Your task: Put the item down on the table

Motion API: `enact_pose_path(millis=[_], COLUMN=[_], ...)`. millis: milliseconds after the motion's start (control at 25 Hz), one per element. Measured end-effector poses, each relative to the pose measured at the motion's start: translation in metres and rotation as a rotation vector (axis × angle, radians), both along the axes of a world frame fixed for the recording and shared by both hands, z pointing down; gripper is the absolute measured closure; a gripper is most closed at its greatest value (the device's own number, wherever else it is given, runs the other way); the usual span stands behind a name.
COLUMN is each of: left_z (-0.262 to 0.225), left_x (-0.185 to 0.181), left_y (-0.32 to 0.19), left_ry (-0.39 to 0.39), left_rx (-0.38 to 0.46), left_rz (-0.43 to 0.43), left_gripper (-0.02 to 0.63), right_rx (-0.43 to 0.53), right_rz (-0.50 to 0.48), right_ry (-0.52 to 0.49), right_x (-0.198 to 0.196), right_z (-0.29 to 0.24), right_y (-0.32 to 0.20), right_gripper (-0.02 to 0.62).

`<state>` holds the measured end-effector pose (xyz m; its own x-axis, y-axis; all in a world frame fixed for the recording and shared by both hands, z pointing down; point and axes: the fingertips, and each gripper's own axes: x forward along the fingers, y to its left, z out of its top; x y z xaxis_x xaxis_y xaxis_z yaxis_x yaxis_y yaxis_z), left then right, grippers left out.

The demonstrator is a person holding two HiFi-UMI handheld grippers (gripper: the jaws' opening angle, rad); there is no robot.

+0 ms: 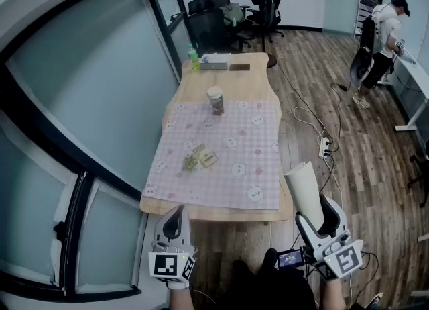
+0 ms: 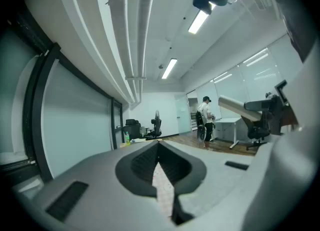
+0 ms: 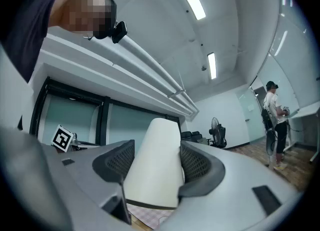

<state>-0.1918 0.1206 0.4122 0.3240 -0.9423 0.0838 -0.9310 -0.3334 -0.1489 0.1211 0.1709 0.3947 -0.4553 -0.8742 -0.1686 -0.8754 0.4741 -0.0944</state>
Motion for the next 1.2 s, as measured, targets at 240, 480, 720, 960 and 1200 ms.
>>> enact_pose_path(millis=[240,480,720,960,1200], left_z=[-0.009,-0.013,-0.011,-0.007,-0.013], left_x=[0.004,0.009,0.016,0.022,0.032], left_y=[-0.003,-0.005,-0.005,-0.008,-0.011], left_ry=[-0.013,-0.022,-0.024,-0.043,-0.054], left_rx=[0.013,0.02,0.016,0.007,0.01], left_rz=[0.017,0.027,0.034,0.044,0.039], left_gripper=[0.606,0.606,0.606,0.606,0.606], right_rx=[-0.005,-0.005,-0.011,-0.012,-0.009], right_rz=[0.004,0.009,0.001,-0.003,-0.015], right_ry=[0.008,-0.02,-0.01,-0.003,-0.012], right_x=[-0.001,0.002,0.007,0.01,0.02], right_z=[-0.015,-0.017,-0.011,-0.01,-0.011], right_y=[0.0,0.0,0.0,-0.002,-0.006], right_gripper=[0.296,0.296,0.296,0.296,0.296])
